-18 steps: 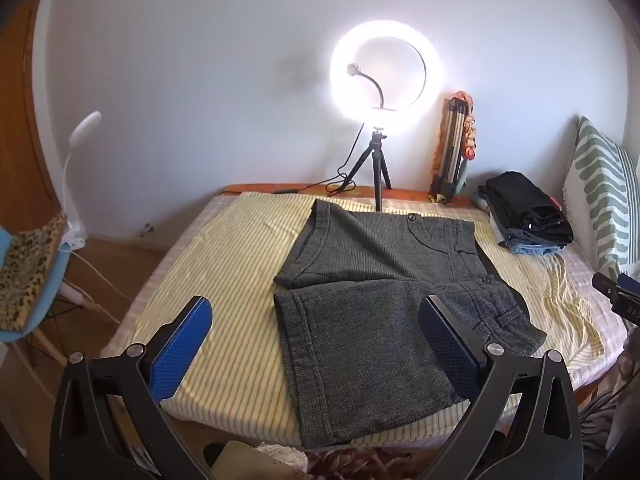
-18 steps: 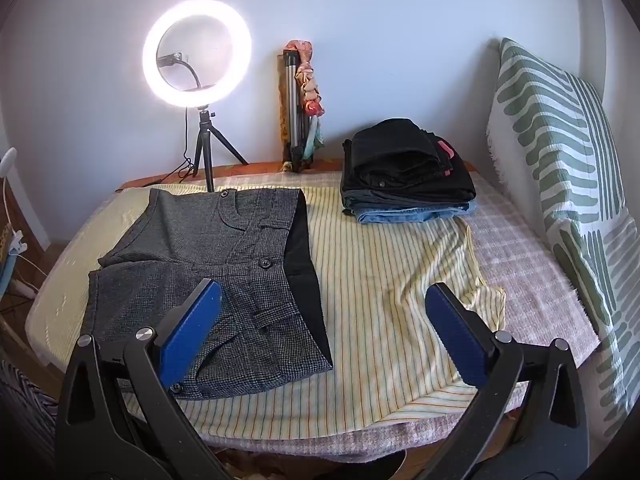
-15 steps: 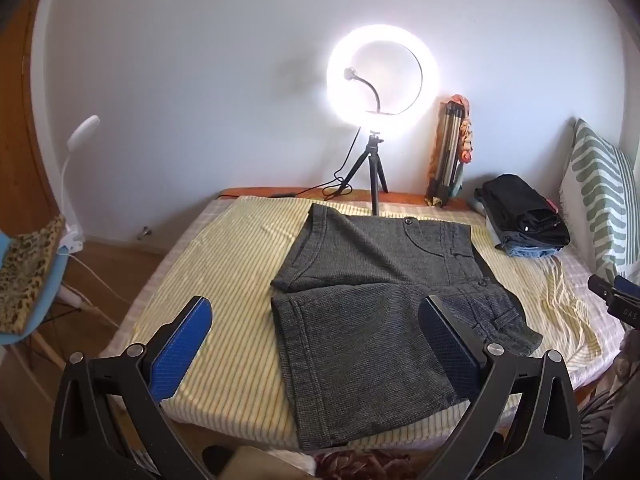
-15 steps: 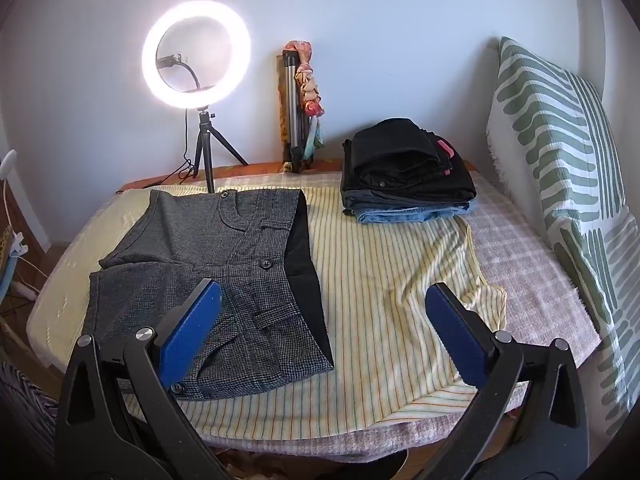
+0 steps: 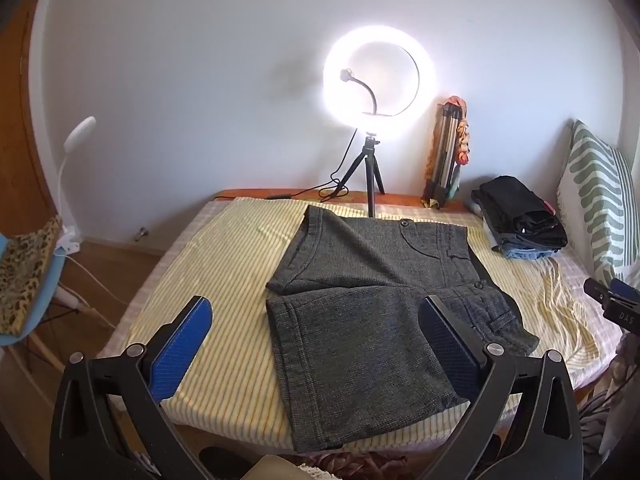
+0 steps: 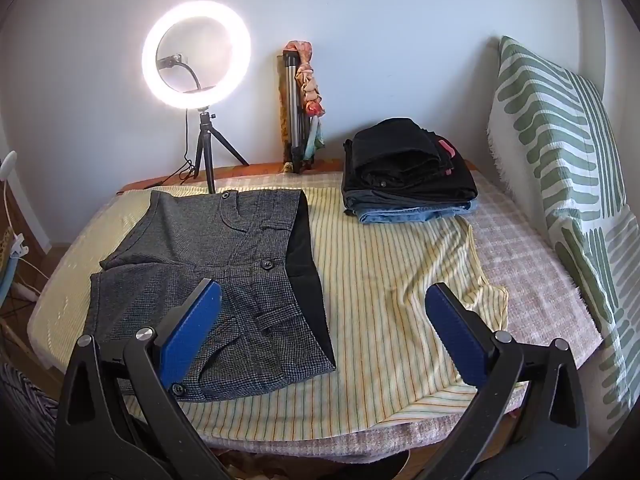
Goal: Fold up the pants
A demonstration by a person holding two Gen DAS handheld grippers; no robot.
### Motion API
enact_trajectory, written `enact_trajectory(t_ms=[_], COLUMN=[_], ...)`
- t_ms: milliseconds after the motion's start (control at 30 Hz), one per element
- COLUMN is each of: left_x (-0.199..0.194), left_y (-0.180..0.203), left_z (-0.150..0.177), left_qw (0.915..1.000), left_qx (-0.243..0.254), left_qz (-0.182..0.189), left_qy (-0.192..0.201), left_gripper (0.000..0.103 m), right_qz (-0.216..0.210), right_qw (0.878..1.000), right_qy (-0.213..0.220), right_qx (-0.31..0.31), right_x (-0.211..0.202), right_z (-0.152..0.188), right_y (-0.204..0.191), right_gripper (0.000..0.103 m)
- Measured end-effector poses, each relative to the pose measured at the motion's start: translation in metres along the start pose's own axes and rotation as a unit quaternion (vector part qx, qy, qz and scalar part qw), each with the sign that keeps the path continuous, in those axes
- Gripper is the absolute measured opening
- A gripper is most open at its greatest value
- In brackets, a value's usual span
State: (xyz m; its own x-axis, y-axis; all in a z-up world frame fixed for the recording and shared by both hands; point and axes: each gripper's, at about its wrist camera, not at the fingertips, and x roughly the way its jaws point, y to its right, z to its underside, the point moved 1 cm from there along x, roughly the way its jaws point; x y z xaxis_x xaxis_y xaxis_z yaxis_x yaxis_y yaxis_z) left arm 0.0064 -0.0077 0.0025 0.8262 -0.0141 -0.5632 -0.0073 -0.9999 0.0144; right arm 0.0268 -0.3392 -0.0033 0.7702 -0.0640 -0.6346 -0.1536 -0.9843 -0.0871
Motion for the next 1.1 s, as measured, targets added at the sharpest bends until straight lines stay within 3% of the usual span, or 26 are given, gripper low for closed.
enact_trajectory(t_ms=[1100], left_x=[-0.0016], left_y=[0.0031], left_z=[-0.0048], left_qw=[1.0000], left_qx=[-0.001], left_qz=[0.004], left_qy=[0.003], left_gripper=[0.103], right_qz=[-0.005], right_qw=[1.000], right_qy=[-0.001], right_qx=[-0.002], right_x=[0.0020], right_z=[0.0022], right_y=[-0.0037], right_gripper=[0.103])
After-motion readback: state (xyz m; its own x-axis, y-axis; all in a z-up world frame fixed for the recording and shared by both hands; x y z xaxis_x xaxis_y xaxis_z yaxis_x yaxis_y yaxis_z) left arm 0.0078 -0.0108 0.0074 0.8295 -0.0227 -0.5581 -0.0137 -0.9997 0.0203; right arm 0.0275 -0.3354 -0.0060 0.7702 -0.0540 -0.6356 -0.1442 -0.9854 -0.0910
